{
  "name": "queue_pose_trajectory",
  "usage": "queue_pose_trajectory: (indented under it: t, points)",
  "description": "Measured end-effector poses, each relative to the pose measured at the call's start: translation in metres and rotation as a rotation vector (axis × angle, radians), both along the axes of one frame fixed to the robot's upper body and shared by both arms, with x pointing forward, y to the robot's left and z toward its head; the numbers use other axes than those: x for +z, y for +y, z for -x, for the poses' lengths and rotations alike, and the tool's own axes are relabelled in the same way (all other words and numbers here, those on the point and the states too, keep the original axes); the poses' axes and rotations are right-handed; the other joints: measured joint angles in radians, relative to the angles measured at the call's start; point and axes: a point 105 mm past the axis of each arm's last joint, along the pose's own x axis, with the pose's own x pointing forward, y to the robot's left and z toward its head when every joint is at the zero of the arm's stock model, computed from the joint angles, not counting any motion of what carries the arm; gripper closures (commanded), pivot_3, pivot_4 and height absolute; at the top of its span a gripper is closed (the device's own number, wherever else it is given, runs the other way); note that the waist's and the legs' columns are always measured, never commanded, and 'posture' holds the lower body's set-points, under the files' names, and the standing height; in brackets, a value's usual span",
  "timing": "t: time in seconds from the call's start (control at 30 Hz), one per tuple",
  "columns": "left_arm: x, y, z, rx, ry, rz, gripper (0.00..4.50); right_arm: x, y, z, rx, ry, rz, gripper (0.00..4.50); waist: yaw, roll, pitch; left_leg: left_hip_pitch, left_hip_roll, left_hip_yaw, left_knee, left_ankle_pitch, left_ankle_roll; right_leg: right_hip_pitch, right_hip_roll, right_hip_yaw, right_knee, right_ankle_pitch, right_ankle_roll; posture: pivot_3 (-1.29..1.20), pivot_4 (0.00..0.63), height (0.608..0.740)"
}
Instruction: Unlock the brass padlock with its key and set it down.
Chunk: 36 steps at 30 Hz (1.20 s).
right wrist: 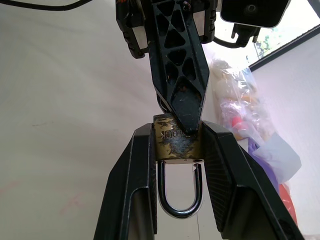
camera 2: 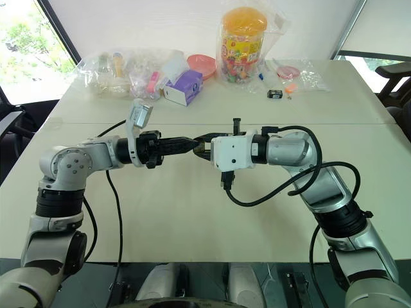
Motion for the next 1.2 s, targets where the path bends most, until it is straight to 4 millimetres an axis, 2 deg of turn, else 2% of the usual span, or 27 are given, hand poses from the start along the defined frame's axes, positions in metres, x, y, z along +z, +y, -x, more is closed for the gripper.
queue_pose_trajectory:
  t: [0.03,0.1,0.13,0.17,0.2,0.37,0.53,0.67,0.77,1.0,1.2]
  points:
    - [-0.002,0.000,0.001,-0.003,0.004,-0.013,4.50,0.000,0.001,0.001,0.006,0.004,-0.005,2.35,0.000,0.000,0.000,0.000,0.000,0.000,0.000,0.000,0.000,0.000,0.000,0.000,0.000,0.000,0.000,0.00,0.150,0.740]
    - [-0.007,0.000,0.002,-0.007,0.025,-0.027,4.50,0.002,0.003,0.002,0.015,0.003,-0.015,1.26,0.000,0.000,0.000,0.000,0.000,0.000,0.000,0.000,0.000,0.000,0.000,0.000,0.000,0.000,0.000,0.00,0.150,0.740]
    - [-0.009,0.000,0.003,-0.009,0.033,-0.030,4.50,0.002,0.003,0.002,0.015,0.002,-0.015,0.92,0.000,0.000,0.000,0.000,0.000,0.000,0.000,0.000,0.000,0.000,0.000,0.000,0.000,0.000,0.000,0.00,0.150,0.740]
    - [-0.011,0.000,0.003,-0.011,0.043,-0.034,4.50,0.003,0.003,0.001,0.015,0.001,-0.015,0.33,0.000,0.000,0.000,0.000,0.000,0.000,0.000,0.000,0.000,0.000,0.000,0.000,0.000,0.000,0.000,0.00,0.150,0.740]
    - [-0.011,0.000,0.003,-0.011,0.047,-0.036,4.50,0.003,0.003,0.001,0.015,0.001,-0.015,0.07,0.000,0.000,0.000,0.000,0.000,0.000,0.000,0.000,0.000,0.000,0.000,0.000,0.000,0.000,0.000,0.00,0.150,0.740]
    - [-0.011,0.002,0.002,-0.003,0.047,-0.041,4.50,0.000,0.000,0.000,-0.004,0.070,-0.021,0.07,0.000,0.000,0.000,0.000,0.000,0.000,0.000,0.000,0.000,0.000,0.000,0.000,0.000,0.000,0.000,0.00,0.150,0.740]
    - [-0.003,0.016,-0.005,0.030,0.024,-0.055,4.50,-0.009,-0.021,-0.002,-0.114,0.425,-0.148,0.07,0.001,0.000,0.000,0.000,0.000,0.000,0.000,0.000,0.001,0.000,-0.002,0.000,0.000,0.000,0.000,0.00,0.150,0.740]
    - [0.004,0.023,-0.007,0.034,-0.006,-0.057,4.50,-0.002,-0.032,0.003,-0.160,0.764,-0.334,0.07,0.000,0.000,0.000,0.000,0.000,0.000,0.000,0.000,0.001,0.000,-0.002,0.000,0.000,0.000,0.000,0.00,0.150,0.740]
    - [0.007,0.023,-0.008,0.031,-0.019,-0.050,4.50,0.006,-0.027,0.003,-0.157,0.855,-0.427,0.94,-0.002,0.000,0.000,0.000,0.000,0.000,0.000,0.000,0.001,0.000,-0.002,0.000,0.000,0.000,0.000,0.00,0.150,0.740]
    - [0.009,0.023,-0.008,0.026,-0.029,-0.048,4.50,0.009,-0.028,-0.001,-0.204,0.861,-0.455,4.48,0.001,0.000,0.000,-0.003,0.000,0.000,0.000,-0.001,0.001,-0.002,-0.002,0.000,-0.001,0.000,0.000,0.00,0.150,0.740]
    - [0.009,0.023,-0.007,0.019,-0.032,-0.048,4.50,0.012,-0.024,0.001,-0.201,0.877,-0.465,4.48,0.000,0.000,0.000,-0.004,0.000,0.000,0.000,-0.001,0.001,-0.004,-0.002,0.000,-0.001,0.000,0.000,0.00,0.150,0.740]
